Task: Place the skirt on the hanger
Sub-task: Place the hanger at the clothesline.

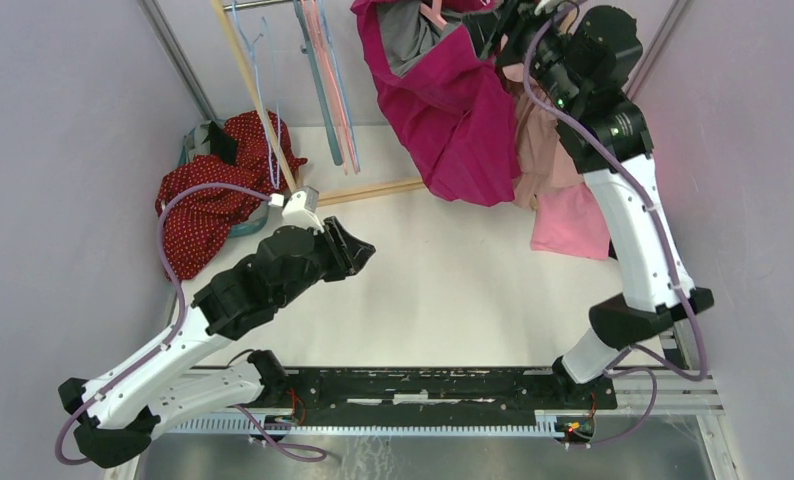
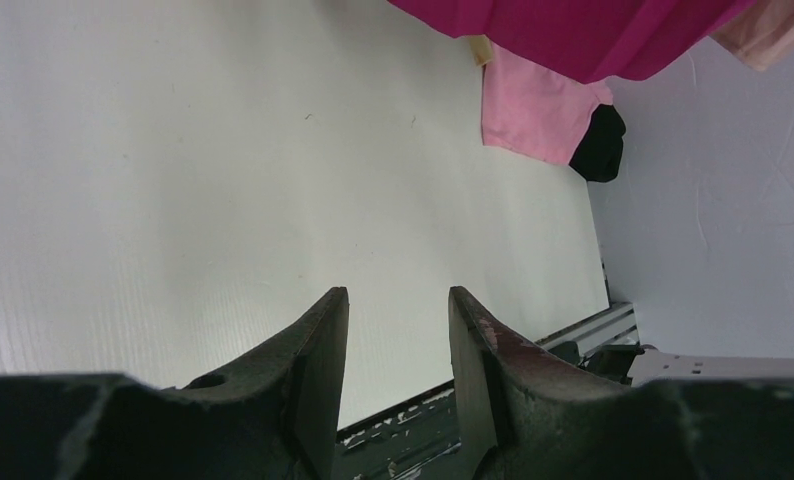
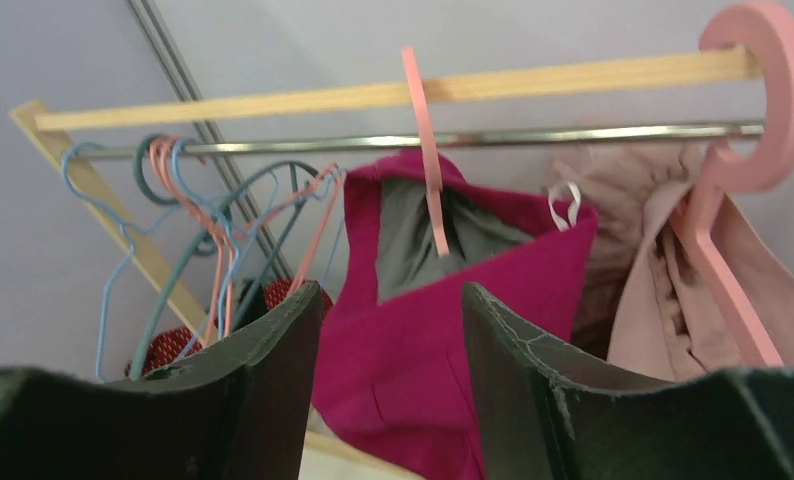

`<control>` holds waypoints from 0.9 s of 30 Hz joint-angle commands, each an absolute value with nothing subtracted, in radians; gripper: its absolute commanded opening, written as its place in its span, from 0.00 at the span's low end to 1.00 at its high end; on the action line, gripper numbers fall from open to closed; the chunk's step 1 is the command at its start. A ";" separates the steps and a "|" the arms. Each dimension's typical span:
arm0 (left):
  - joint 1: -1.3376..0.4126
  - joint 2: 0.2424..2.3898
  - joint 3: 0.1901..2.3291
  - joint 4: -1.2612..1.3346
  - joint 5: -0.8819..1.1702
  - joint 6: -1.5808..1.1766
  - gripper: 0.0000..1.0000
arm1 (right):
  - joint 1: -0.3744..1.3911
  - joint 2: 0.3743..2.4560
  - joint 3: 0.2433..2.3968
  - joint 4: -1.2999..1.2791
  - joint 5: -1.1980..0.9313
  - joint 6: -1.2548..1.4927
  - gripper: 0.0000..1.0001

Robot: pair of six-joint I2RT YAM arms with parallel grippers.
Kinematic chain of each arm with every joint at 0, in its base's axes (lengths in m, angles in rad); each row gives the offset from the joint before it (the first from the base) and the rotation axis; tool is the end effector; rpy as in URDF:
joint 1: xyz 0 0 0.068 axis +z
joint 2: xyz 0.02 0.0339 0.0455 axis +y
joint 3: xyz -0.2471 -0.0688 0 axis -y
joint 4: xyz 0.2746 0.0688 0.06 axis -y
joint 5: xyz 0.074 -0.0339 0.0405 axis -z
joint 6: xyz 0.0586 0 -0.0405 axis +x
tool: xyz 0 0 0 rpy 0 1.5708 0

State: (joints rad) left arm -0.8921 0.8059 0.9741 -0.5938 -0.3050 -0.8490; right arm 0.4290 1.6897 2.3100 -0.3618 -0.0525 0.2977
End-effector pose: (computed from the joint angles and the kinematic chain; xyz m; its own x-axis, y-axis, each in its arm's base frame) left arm 0.1568 -0.1663 0.3433 -0.5997 -0.3969 -0.6949 0.1826 0.7775 -0.6017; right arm 0.3315 0.1550 0.6012 0.0869 0.3618 -0.9282 -0.5094 0.8168 0.2708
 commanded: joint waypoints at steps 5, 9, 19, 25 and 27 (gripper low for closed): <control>-0.888 0.809 0.976 -0.574 -0.286 -0.844 0.49 | 0.425 1.360 1.806 -0.424 0.007 0.189 0.57; -0.888 0.837 0.984 -0.610 -0.297 -0.821 0.49 | 0.424 1.255 1.640 -0.441 0.040 0.160 0.58; -0.888 0.986 1.018 -0.652 -0.403 -0.753 0.62 | 0.424 1.165 1.439 -0.423 0.078 0.114 0.62; -0.888 1.016 1.016 -0.623 -0.378 -0.751 0.62 | 0.425 1.174 1.362 -0.369 0.030 0.136 0.58; -0.888 1.012 1.013 -0.617 -0.378 -0.753 0.62 | 0.424 1.175 1.333 -0.351 0.021 0.147 0.47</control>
